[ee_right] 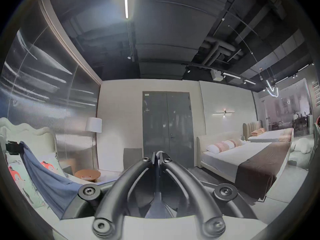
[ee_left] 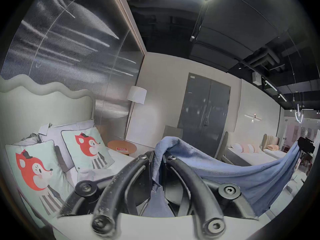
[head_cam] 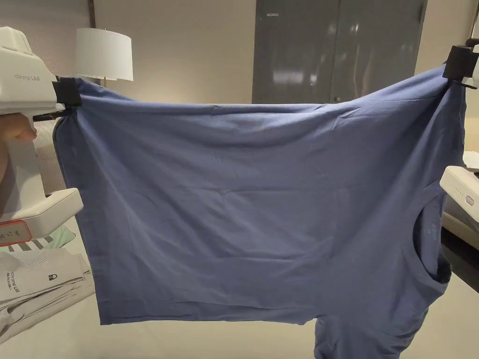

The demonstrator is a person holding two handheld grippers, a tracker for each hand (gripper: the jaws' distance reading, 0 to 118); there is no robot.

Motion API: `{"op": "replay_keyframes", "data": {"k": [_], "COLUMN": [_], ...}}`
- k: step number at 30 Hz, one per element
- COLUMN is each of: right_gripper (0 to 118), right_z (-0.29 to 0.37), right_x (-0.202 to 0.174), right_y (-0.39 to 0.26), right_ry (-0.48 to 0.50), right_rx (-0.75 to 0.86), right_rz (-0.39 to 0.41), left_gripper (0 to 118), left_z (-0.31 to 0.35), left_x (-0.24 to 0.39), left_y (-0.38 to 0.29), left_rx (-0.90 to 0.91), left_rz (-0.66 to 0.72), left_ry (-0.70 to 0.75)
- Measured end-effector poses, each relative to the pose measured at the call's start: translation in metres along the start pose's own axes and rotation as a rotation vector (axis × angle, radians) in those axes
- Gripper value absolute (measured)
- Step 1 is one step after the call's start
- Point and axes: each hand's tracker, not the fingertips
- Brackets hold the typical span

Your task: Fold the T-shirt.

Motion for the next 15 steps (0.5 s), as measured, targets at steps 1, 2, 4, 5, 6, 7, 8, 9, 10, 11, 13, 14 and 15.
{"op": "replay_keyframes", "data": {"k": [1,2,4,5,6,7,8,9,10,11,13,14,15], "right_gripper": [4,4,4,4,4,4,4,4,4,4,4,4,4], "right_z": [0.001,0.002,0.007,0.011,0.016,0.022,0.028,0.038,0.046,0.053,0.073,0.082,0.093], "right_x": [-0.001,-0.001,0.001,0.000,0.001,0.003,0.005,0.004,0.005,0.006,0.007,0.008,0.011], "right_y": [-0.005,-0.010,-0.019,-0.022,-0.025,-0.028,-0.030,-0.032,-0.035,-0.037,-0.041,-0.043,-0.044], "right_ry": [0.006,0.011,0.019,0.022,0.020,0.022,0.028,0.038,0.039,0.041,0.048,0.052,0.056], "right_rx": [-0.010,-0.017,-0.040,-0.051,-0.062,-0.071,-0.078,-0.089,-0.092,-0.100,-0.124,-0.132,-0.141], "right_rz": [0.004,0.005,0.005,0.012,0.013,0.008,-0.002,-0.005,-0.002,0.000,0.009,0.008,0.003], "left_gripper": [5,5,5,5,5,5,5,5,5,5,5,5,5], "left_z": [0.001,0.003,0.009,0.013,0.018,0.024,0.031,0.038,0.042,0.049,0.066,0.070,0.079], "left_x": [-0.002,-0.002,-0.006,-0.008,-0.008,-0.009,-0.011,-0.012,-0.013,-0.014,-0.017,-0.021,-0.023], "left_y": [-0.005,-0.010,-0.017,-0.020,-0.026,-0.029,-0.032,-0.035,-0.040,-0.043,-0.051,-0.055,-0.059], "left_rx": [-0.011,-0.017,-0.035,-0.041,-0.046,-0.051,-0.055,-0.062,-0.070,-0.079,-0.097,-0.106,-0.114], "left_rz": [0.005,0.009,0.009,0.009,0.008,0.008,0.007,0.005,0.001,-0.003,-0.006,-0.006,-0.006], "left_ry": [0.004,0.005,0.012,0.014,0.014,0.016,0.018,0.020,0.022,0.024,0.029,0.030,0.032]}}
